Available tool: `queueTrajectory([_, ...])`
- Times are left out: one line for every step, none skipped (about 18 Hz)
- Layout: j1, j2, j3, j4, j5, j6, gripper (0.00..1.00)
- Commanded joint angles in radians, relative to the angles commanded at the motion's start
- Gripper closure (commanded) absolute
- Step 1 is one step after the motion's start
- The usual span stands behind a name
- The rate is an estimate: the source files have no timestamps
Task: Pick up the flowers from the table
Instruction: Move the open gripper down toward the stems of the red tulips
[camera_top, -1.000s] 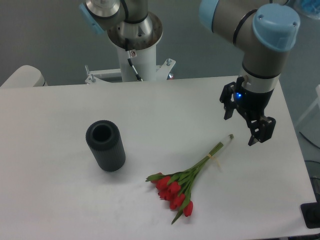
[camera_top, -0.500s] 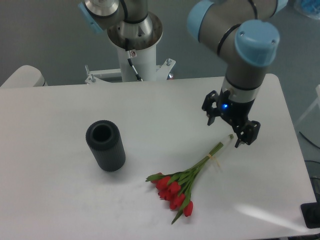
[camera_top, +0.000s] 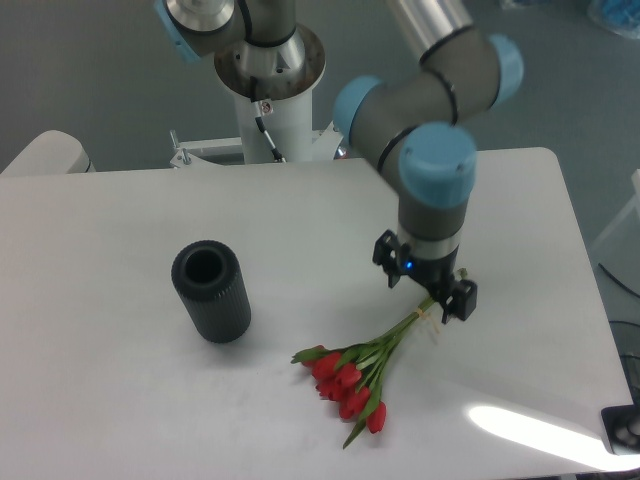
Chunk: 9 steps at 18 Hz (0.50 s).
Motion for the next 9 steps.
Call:
queueTrajectory([0.000, -0.015, -0.003, 0.002, 0.000, 0.002, 0.00])
queueTrajectory([-0.002, -0.023, -0.003, 0.002, -0.002, 0.003, 0.00])
queueTrajectory([-0.002, -0.023, -0.012, 0.005, -0.005, -0.001, 0.00])
queueTrajectory([-0.005, -0.025, -0.029, 0.009, -0.006, -0.003, 0.00])
queueTrajectory([-0.006, -0.028, -0.044, 0.029, -0.005, -0.003, 0.00])
queueTrajectory([-0.006, -0.034, -0.058, 0.061, -0.006, -0.005, 0.00])
queueTrajectory([-0.006, -0.035, -0.066, 0.089, -0.006, -0.006, 0.00])
queueTrajectory([-0.006, -0.037, -0.071, 0.097, -0.008, -0.011, 0.00])
queueTrajectory([-0.006, -0.045, -0.074, 0.100, -0.006, -0.015, 0.00])
